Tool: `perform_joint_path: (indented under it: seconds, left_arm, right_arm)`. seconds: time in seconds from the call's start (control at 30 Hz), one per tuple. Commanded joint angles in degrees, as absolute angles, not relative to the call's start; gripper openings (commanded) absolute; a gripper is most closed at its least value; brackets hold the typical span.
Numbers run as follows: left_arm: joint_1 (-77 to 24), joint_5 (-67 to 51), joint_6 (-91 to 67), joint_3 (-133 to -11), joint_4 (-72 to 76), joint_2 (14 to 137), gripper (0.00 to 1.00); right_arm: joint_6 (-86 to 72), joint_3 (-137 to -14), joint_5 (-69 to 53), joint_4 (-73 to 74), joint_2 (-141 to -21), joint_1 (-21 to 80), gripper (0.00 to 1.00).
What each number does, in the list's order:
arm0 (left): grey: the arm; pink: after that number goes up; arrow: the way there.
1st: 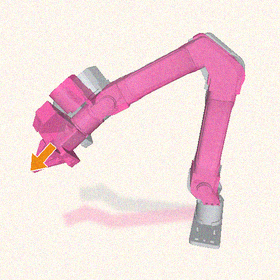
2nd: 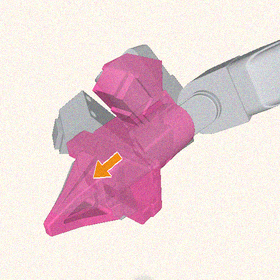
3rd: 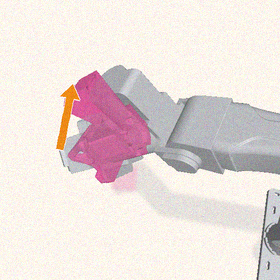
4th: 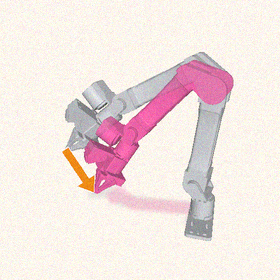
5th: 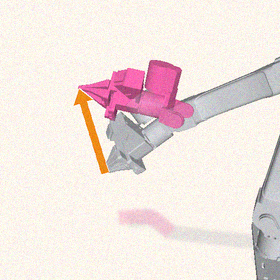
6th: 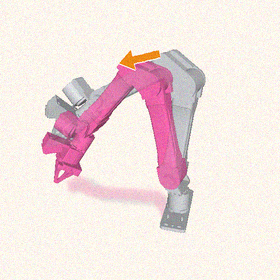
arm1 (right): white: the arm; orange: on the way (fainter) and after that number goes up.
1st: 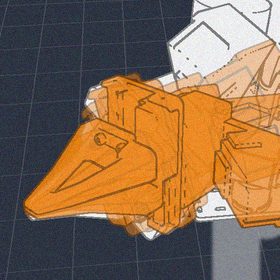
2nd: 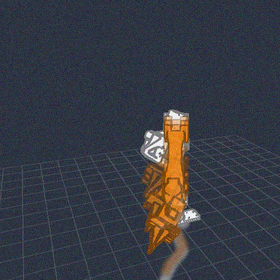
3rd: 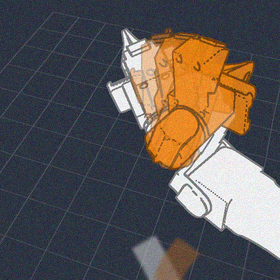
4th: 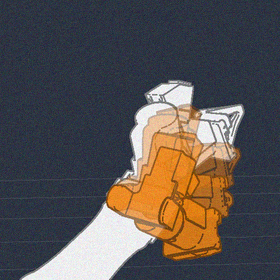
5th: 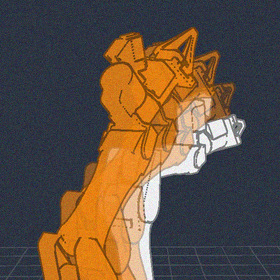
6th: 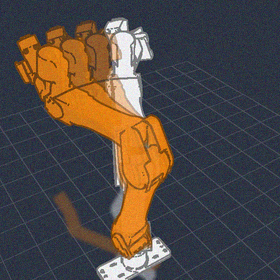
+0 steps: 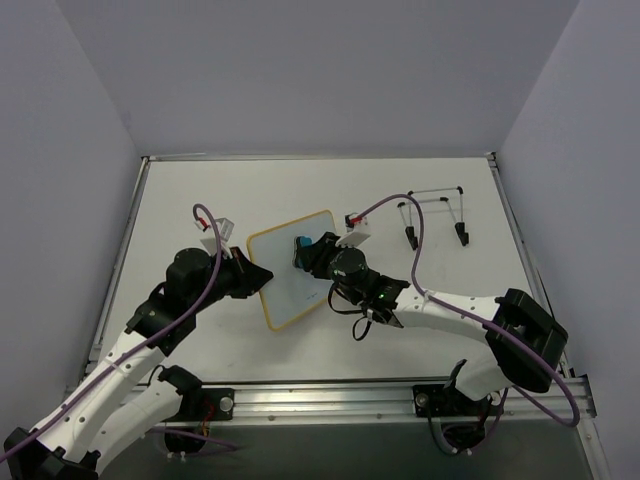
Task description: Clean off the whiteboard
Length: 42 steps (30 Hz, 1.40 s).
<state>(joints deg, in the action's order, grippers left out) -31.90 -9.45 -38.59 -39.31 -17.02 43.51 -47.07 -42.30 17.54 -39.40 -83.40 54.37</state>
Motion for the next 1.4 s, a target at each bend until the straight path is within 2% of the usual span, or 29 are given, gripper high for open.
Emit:
perform_joint_path:
  seconds: [0.0, 0.2, 0.37, 0.97, 1.13, 1.37]
  left_arm:
    - [-34.37, -21.27, -38.76, -40.17, -15.12, 43.15, 0.02]
    - [-34.37, -21.53, -38.85, -39.82, -14.59, 42.98, 0.02]
    - [-34.37, -21.36, -38.58, -40.17, -14.77, 42.89, 0.02]
    - [-34.45, -20.74, -38.94, -40.61, -14.33, 43.42, 0.02]
    - [-34.45, -21.01, -39.37, -40.78, -13.71, 43.95, 0.02]
    - [-34.54, -21.44, -39.64, -40.87, -13.62, 44.03, 0.02]
  right_arm:
    - [-45.09, -42.27, 11.61, -36.12, -86.04, 55.02, 0.00]
    - [-41.75, -48.25, 9.05, -32.35, -85.52, 60.20, 0.00]
    - [-41.75, -47.73, 8.44, -33.13, -84.03, 63.63, 0.00]
    - [-49.13, -22.69, 21.08, -39.11, -73.22, 63.37, 0.00]
    - [-49.57, -20.22, 24.43, -40.34, -72.60, 61.62, 0.00]
    - [-48.61, -18.37, 20.75, -44.65, -76.29, 54.85, 0.00]
